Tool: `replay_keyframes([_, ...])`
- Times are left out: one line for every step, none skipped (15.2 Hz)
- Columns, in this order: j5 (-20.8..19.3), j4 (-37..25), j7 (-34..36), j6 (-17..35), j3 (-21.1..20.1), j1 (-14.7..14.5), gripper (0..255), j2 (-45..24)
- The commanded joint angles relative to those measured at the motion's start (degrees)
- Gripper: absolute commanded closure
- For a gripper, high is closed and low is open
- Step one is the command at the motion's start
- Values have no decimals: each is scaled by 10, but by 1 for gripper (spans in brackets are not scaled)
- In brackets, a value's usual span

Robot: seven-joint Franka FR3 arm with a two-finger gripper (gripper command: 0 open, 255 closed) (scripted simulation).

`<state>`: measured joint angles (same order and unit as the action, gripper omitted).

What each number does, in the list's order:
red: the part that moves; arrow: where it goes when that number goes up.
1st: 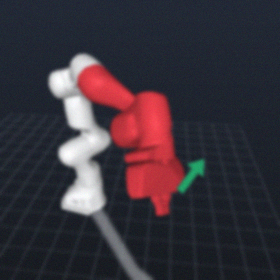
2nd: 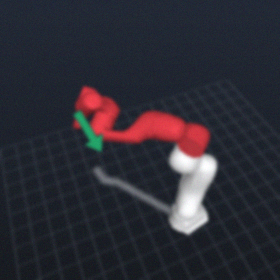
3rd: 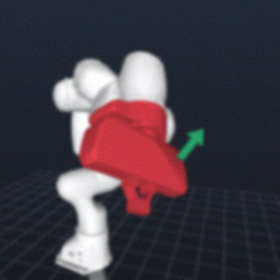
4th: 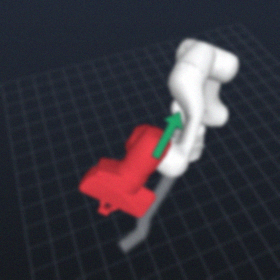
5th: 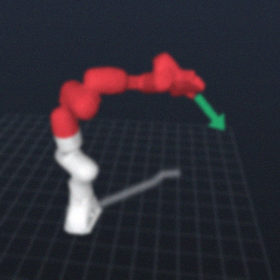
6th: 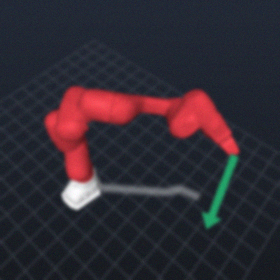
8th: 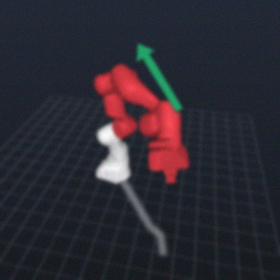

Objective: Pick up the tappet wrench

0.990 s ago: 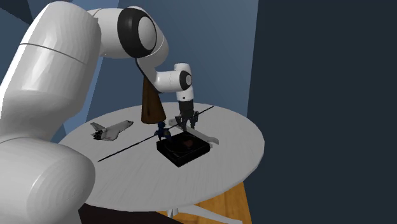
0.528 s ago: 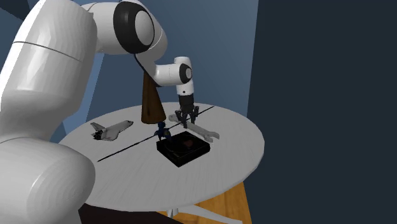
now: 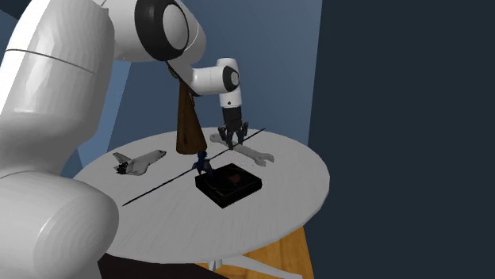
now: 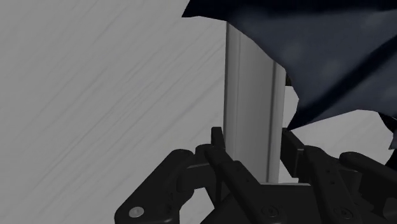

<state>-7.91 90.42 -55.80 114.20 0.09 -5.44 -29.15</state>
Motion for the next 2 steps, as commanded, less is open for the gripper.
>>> replay_keyframes([0,1,0,-4,0,0,255,5])
replay_keyframes([0,1,0,-4,0,0,255,5])
